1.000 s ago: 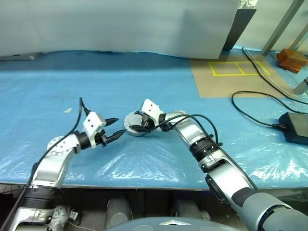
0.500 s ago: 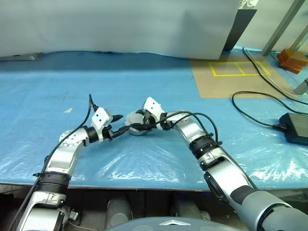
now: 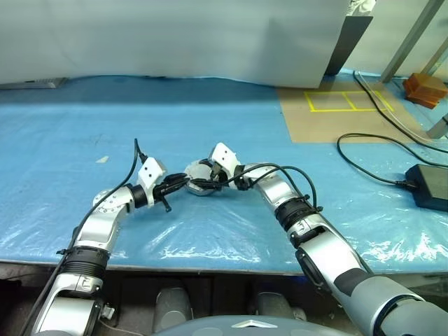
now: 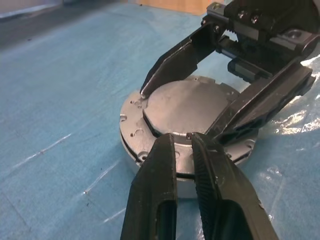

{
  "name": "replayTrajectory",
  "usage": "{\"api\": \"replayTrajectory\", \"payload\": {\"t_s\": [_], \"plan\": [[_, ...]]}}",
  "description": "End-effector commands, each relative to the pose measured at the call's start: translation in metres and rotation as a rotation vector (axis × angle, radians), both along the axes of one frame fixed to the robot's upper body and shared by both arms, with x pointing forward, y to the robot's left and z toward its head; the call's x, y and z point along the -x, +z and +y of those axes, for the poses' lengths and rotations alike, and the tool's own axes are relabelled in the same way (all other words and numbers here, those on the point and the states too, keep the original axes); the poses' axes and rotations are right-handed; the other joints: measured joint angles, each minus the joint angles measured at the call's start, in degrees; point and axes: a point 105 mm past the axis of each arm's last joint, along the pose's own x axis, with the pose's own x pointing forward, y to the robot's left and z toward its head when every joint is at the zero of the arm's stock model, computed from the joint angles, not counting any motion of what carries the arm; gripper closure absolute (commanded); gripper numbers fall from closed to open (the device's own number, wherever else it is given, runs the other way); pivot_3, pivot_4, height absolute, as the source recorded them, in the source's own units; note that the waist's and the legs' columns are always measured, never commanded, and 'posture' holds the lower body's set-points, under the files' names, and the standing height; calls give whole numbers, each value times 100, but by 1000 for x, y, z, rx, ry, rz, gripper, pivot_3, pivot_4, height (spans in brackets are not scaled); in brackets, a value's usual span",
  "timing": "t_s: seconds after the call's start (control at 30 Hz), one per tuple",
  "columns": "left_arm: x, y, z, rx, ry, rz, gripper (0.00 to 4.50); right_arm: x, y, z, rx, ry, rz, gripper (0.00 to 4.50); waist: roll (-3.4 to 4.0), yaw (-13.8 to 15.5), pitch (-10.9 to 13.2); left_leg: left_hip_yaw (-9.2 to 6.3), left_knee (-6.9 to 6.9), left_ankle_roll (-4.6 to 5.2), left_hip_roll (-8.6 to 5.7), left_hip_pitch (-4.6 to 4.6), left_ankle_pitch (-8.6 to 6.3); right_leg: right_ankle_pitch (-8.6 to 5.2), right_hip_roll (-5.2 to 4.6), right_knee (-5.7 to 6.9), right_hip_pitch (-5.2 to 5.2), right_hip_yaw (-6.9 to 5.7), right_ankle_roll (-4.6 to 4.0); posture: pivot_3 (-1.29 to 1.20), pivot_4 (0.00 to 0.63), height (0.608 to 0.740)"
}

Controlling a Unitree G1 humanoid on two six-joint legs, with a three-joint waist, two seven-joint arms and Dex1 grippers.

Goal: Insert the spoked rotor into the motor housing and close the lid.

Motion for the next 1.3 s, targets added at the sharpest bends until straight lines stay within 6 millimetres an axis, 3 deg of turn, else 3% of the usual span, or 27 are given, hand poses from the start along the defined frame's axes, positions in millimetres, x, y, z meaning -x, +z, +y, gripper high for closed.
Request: {"api": "replayTrajectory", "payload": {"t_s": [0.03,0.2,0.4,0.53,0.57,0.7,0.77,0.9,1.0,1.17,1.3], "plan": [[-4,0,1,-30,9,-33,3879,16,-80,-43,215,-127,218,1518,-6,-5,-4,-2,-14,0,-16,0,0,0,-10,-3,-7,2,0,0,150,740],[2,-19,2,-118,-32,1,3879,16,-78,-43,181,-128,249,1518,-22,-5,-20,-8,-41,1,-35,-2,0,-1,-14,-7,-22,5,1,0,150,740],[-2,-22,4,-121,-13,-2,3879,4,-46,-29,46,-119,210,1518,-19,9,-16,-18,-46,2,-37,-20,-1,-2,-20,-20,-33,7,3,0,150,740],[-4,-19,-1,-110,-19,-15,3911,7,-15,-15,-38,-47,152,150,-23,31,-9,-15,-46,2,-38,-39,-1,-2,-22,-30,-43,9,3,0,150,740],[-5,-19,-2,-108,-18,-16,3911,7,-7,-13,-42,-33,135,30,-23,47,-9,-13,-46,2,-38,-46,-1,-1,-22,-30,-46,10,3,0,150,740],[-7,-19,-1,-113,-18,-16,3911,1,38,-14,-103,-22,-15,30,-21,136,-6,15,-35,1,-36,-126,4,58,-14,-18,-69,4,8,0,150,740],[-8,-19,0,-114,-17,-15,3911,2,58,-14,-147,-8,-75,30,-10,155,5,22,-29,-14,-25,-138,21,64,-2,-15,-75,-15,-29,0,150,740],[-10,-20,2,-118,-14,-13,3911,-4,83,-20,-198,-46,-132,30,-6,123,9,18,50,-20,6,-183,28,54,39,-10,-91,-12,13,0,150,740],[-10,-21,3,-124,-17,-6,3911,-9,83,-31,-231,-101,-71,30,-7,132,10,11,53,-24,3,-212,26,55,59,-49,-90,-13,18,0,150,740],[-8,-21,3,-130,-28,-6,3911,-13,51,-68,-243,-246,157,30,-7,175,11,-11,44,-49,18,-218,11,55,73,-90,-65,-31,19,0,150,740],[-5,-6,5,-94,-38,-59,3911,-9,36,-93,-306,-341,329,30,-5,155,12,-12,44,-52,25,-205,9,55,72,-90,-61,-30,19,0,150,740]]}}
